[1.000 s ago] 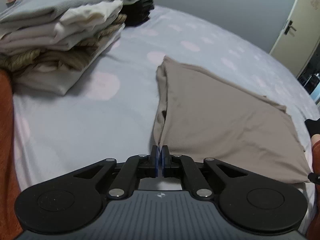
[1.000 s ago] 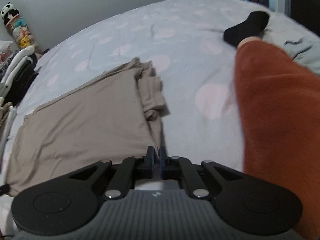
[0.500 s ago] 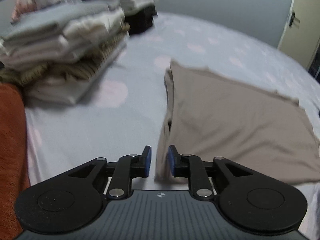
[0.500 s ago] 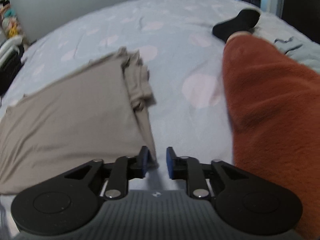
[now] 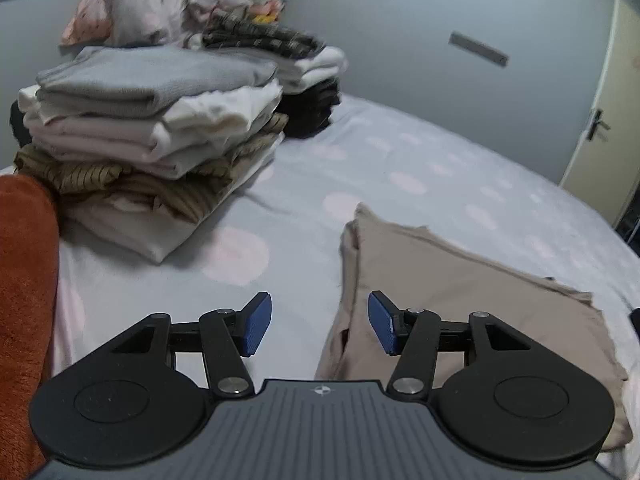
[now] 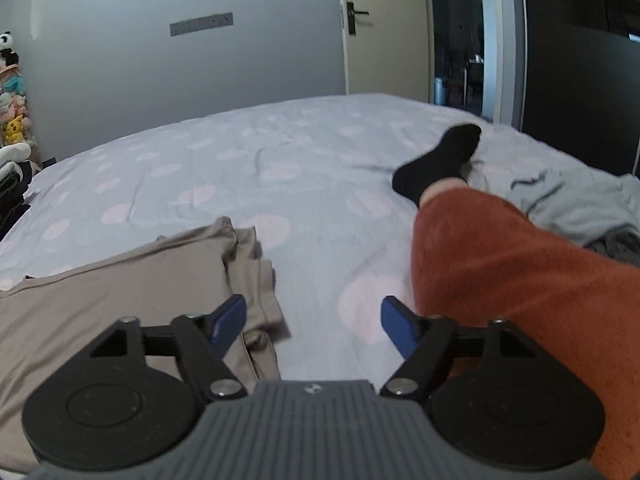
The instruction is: Fold clothes
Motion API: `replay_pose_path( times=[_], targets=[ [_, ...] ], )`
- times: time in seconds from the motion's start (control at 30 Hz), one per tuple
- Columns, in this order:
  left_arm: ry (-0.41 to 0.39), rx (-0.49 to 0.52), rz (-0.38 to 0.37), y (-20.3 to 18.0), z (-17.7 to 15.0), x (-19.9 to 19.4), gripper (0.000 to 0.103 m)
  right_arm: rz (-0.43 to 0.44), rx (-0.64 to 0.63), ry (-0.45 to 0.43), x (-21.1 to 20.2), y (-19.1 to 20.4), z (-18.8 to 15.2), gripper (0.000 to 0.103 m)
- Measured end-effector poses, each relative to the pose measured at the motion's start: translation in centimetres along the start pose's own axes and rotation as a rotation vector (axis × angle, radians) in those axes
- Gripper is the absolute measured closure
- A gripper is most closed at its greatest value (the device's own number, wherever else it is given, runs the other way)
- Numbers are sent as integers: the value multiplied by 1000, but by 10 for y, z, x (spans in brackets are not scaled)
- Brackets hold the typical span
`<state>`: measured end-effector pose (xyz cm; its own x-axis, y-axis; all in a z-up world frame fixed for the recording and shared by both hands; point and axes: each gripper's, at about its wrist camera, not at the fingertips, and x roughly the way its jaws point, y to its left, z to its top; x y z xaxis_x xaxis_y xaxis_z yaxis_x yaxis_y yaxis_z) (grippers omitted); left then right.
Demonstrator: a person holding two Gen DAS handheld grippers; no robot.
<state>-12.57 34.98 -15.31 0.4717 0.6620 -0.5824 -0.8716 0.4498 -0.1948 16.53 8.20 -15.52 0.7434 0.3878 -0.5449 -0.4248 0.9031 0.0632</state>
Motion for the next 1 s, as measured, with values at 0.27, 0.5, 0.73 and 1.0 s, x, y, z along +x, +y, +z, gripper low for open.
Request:
replay_pose_path(
  times=[0.27,0.5,0.73,1.0],
  targets=[
    [26,22,62,-4,5,38,40,13,12,-4,28,8,9,18],
    [46,-24,62,2,14,65,40,52,66,45,55,9,13,18],
    [34,-34,67,-3,15,79,40,95,90,61,79,15,16,18],
    [72,-21,76,-5,10,87,40,148,136,89,109,21,19,20]
  ],
)
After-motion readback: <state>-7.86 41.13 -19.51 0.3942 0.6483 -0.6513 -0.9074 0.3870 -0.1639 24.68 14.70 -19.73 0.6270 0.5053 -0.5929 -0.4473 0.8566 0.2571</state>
